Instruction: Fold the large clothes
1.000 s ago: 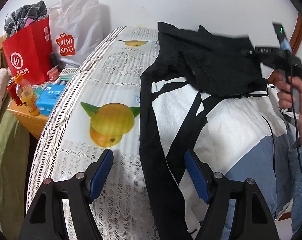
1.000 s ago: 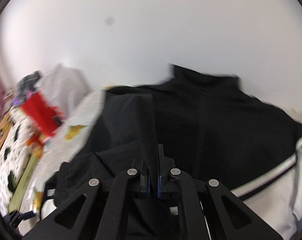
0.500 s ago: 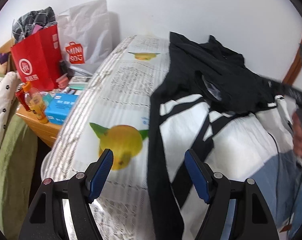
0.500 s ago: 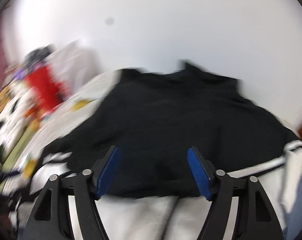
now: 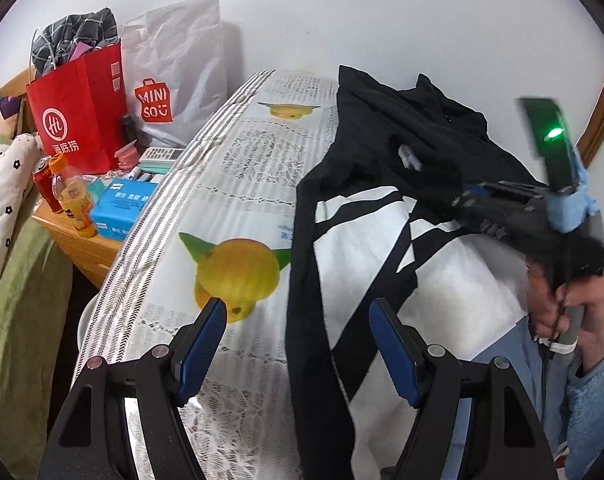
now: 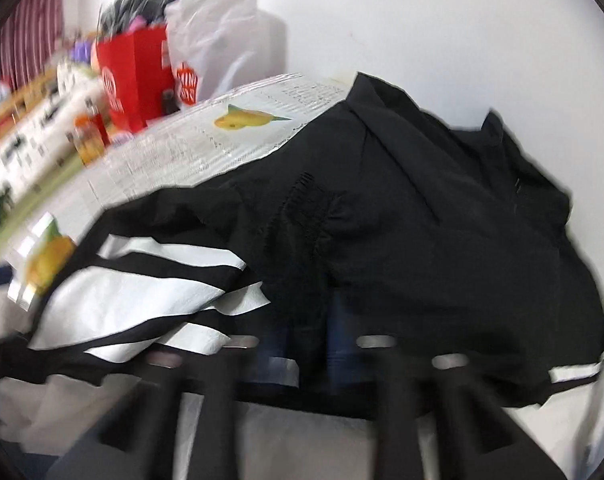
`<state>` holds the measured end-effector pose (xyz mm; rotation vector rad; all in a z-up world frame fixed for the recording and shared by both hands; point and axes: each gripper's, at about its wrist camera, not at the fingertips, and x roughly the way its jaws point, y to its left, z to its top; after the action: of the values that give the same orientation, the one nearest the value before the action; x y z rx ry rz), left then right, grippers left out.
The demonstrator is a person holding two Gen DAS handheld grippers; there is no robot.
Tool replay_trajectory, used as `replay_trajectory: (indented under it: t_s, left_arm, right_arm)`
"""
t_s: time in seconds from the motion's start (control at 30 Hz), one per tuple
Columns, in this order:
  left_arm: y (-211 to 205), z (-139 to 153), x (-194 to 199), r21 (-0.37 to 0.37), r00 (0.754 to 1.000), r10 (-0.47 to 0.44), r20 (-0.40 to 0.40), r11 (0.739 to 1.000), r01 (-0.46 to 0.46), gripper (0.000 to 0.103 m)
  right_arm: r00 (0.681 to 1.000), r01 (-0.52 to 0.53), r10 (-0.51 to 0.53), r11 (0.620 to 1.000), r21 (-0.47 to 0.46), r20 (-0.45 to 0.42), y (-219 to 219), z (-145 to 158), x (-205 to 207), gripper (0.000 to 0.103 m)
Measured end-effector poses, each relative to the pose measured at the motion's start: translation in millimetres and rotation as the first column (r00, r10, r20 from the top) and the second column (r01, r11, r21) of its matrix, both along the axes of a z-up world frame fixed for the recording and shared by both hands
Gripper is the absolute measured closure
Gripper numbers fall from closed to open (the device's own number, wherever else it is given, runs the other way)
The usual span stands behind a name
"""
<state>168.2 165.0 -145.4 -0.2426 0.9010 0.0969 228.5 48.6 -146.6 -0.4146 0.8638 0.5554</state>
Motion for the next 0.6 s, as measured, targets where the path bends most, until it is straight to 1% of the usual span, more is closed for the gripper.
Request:
replay_trajectory:
  t_s: [0.07, 0.13, 0.2, 0.27, 0.37, 0.4, 0.43, 0.5, 0.53, 0.57, 0.6]
  left_arm:
    - [-3.0, 1.5, 0.7, 0.004, 1.0, -0.003, 0.003, 1.0, 0.003, 0.031]
    - [-6.8, 3.3, 1.9, 0.006, 1.0, -0.006, 0.009, 1.0, 0.006, 0.031]
    - [-11.5, 5.0, 3.6, 0.005, 1.0, -0.007, 0.015, 1.0, 0.007, 0.031]
    - [-15.7, 6.1, 4.7, 0.002, 1.0, -0.01, 0.021, 1.0, 0.01, 0.031]
    - [-21.8, 8.4, 5.0, -0.003, 0.999, -0.013, 0.033, 1.0, 0.013, 0.031]
    - [-23.2, 8.8, 5.2, -0.004, 0.999, -0.013, 0.035, 1.0, 0.013, 0.031]
    - [-24.4, 9.1, 5.6, -0.004, 0.999, -0.013, 0.036, 1.0, 0.014, 0.031]
    - [-26.8, 9.0, 7.2, -0.001, 0.999, -0.012, 0.037, 1.0, 0.012, 0.031]
    - [-27.8, 8.6, 8.7, 0.002, 0.999, -0.011, 0.035, 1.0, 0.011, 0.031]
    - [-28.6, 7.7, 9.7, 0.005, 0.999, -0.011, 0.031, 1.0, 0.011, 0.031]
    - [-30.3, 6.7, 11.4, 0.009, 1.0, -0.01, 0.025, 1.0, 0.009, 0.031]
  right_arm:
    - [1.0, 0.013, -0.015, 0.995, 0.1, 0.025, -18.6, 16.7, -3.9, 0.089]
    - [0.996, 0.041, -0.054, 0.983, 0.177, 0.07, -49.1, 40.8, -5.7, 0.089]
    - [0.983, 0.1, -0.13, 0.969, 0.226, 0.126, -86.4, 62.8, -3.6, 0.09]
    - [0.964, 0.174, -0.216, 0.953, 0.249, 0.155, -121.2, 75.8, 5.0, 0.09]
    - [0.916, 0.316, -0.369, 0.906, 0.281, 0.159, -187.4, 86.4, 24.2, 0.09]
    - [0.889, 0.38, -0.432, 0.881, 0.282, 0.153, -213.9, 86.6, 31.7, 0.09]
    - [0.868, 0.421, -0.474, 0.861, 0.287, 0.147, -232.4, 85.1, 37.8, 0.089]
    - [0.83, 0.493, -0.542, 0.823, 0.283, 0.129, -267.7, 78.4, 45.9, 0.089]
    - [0.811, 0.527, -0.573, 0.802, 0.282, 0.114, -286.6, 72.9, 49.1, 0.085]
    - [0.791, 0.563, -0.605, 0.778, 0.279, 0.094, -304.9, 66.1, 51.9, 0.085]
    - [0.772, 0.595, -0.632, 0.757, 0.271, 0.067, -320.8, 58.5, 54.3, 0.08]
